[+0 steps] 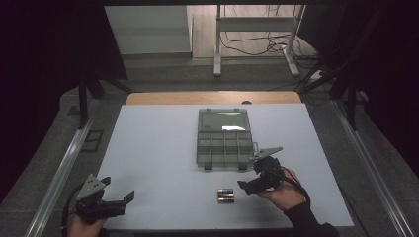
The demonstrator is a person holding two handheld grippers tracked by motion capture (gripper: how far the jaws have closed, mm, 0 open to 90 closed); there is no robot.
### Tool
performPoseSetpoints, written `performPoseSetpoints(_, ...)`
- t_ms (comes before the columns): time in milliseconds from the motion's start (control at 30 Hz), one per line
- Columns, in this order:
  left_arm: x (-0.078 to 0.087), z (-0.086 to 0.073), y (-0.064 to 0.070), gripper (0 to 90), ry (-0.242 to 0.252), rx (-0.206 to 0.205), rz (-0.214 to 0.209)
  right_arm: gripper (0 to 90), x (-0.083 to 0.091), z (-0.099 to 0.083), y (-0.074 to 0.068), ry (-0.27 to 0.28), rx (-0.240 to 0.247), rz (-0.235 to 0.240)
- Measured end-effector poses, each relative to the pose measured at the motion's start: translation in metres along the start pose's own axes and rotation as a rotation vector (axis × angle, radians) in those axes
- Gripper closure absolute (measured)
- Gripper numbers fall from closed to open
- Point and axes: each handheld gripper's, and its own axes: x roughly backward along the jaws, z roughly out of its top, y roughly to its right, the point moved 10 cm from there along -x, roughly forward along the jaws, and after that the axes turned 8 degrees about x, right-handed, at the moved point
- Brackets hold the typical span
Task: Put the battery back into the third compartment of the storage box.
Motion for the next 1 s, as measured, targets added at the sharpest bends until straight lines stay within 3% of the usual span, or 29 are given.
performPoseSetpoints(267,0.000,0.000,0.000,1.9,0.000,0.001,-0.001,19.9,-0.012,0.008,-0.014,-0.043,0.062,0.041)
performPoseSetpoints(367,0.000,0.000,0.000,2.0,-0.001,0.001,0.000,28.6,-0.019,0.009,-0.022,-0.084,0.112,0.060)
performPoseSetpoints(533,0.000,0.000,0.000,2.1,-0.003,-0.004,0.004,35.2,-0.026,0.011,-0.029,-0.109,0.151,0.074)
performPoseSetpoints(600,0.000,0.000,0.000,2.2,-0.004,-0.005,0.004,42.4,-0.030,0.014,-0.036,-0.120,0.180,0.097)
performPoseSetpoints(733,0.000,0.000,0.000,2.2,-0.004,-0.005,0.003,51.3,-0.035,0.016,-0.042,-0.131,0.200,0.117)
performPoseSetpoints(1000,0.000,-0.001,0.000,2.2,-0.009,-0.013,0.002,59.9,-0.043,0.016,-0.051,-0.158,0.218,0.172)
